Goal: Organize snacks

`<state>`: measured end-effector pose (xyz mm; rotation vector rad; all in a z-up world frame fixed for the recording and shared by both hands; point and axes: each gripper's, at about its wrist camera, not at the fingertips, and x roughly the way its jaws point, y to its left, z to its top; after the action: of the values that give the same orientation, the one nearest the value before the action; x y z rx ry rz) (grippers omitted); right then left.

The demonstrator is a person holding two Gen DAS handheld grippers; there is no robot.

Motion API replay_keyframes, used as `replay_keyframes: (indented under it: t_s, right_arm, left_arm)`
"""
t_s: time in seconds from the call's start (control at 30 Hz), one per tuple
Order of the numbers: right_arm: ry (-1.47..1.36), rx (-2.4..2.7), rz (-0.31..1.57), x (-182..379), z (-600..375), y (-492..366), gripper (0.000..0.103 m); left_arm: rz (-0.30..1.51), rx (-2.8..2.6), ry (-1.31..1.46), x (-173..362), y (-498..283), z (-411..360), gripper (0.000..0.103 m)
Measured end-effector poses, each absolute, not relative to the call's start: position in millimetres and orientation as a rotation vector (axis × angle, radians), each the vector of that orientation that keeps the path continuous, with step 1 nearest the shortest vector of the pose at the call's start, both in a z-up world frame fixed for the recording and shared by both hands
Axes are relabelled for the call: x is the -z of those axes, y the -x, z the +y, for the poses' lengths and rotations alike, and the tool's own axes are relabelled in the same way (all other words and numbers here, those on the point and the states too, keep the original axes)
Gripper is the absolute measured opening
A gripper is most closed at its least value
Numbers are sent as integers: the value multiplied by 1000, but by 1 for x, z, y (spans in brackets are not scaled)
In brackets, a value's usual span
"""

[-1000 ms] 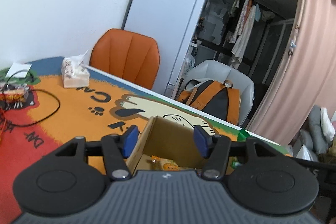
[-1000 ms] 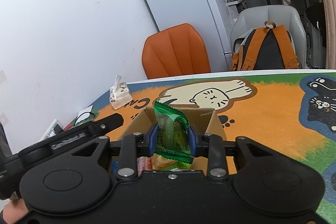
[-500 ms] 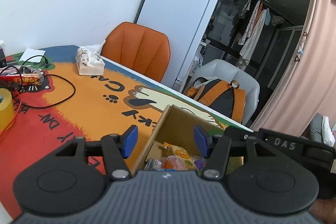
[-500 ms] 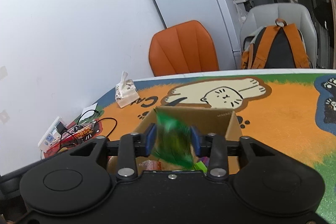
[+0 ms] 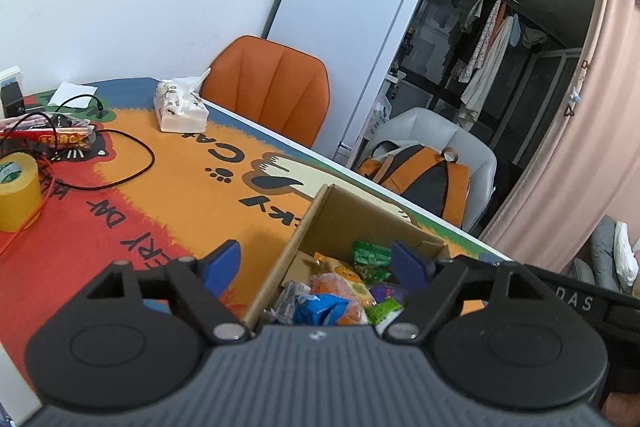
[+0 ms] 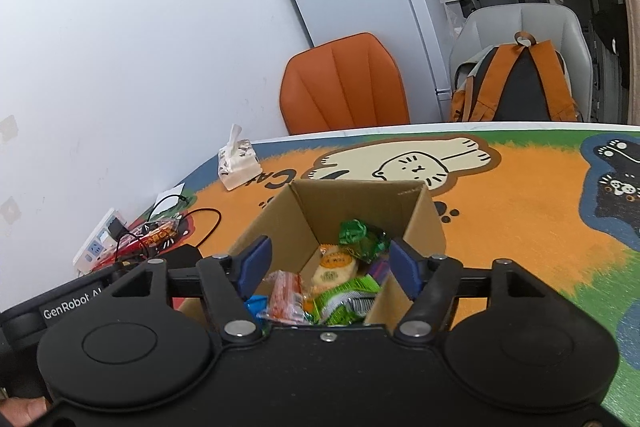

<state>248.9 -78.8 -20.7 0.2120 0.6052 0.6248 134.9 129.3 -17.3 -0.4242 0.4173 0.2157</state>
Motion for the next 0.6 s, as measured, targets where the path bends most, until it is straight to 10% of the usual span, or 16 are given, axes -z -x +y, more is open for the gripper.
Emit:
replay_keyframes:
  t_s: [0.6]
  right_arm:
    - [-233,-535,548,4,-139,-219,103]
  left_arm:
    - [483,-197,380,5,-113,99,98]
